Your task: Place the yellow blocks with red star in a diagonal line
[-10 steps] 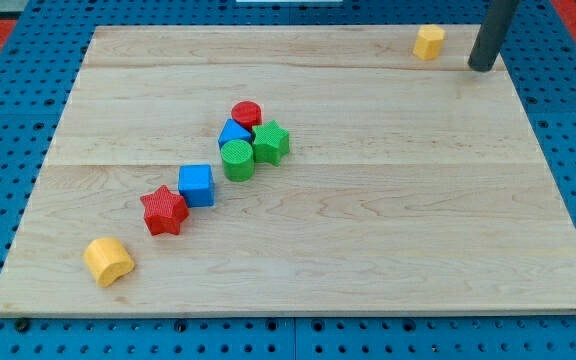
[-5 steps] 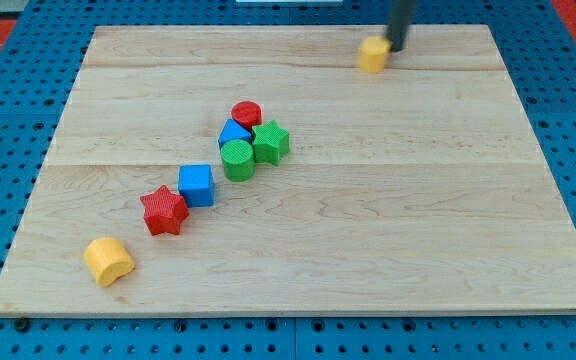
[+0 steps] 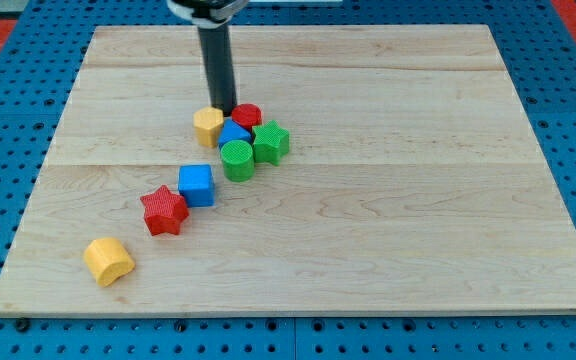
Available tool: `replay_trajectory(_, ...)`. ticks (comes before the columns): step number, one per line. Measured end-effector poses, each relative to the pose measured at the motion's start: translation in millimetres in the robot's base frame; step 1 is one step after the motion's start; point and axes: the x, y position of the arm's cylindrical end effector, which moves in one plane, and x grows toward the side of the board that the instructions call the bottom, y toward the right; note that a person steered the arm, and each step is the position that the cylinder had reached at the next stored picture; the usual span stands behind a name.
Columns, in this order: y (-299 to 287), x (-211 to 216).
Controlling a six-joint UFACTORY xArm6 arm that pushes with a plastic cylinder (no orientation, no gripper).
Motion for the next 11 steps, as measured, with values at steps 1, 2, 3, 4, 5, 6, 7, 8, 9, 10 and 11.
replay_trajectory(1, -33, 4)
replay_trajectory(2, -91, 72)
replay_trajectory(3, -102, 145)
replay_trajectory(4, -131, 218)
replay_trajectory(5, -128, 223)
replay_trajectory(6, -163, 252)
replay_trajectory(7, -138, 249)
replay_trajectory(8, -89, 226)
replay_trajectory(9, -79, 203)
replay_trajectory(10, -69, 199)
replay_trajectory(11, -49, 199)
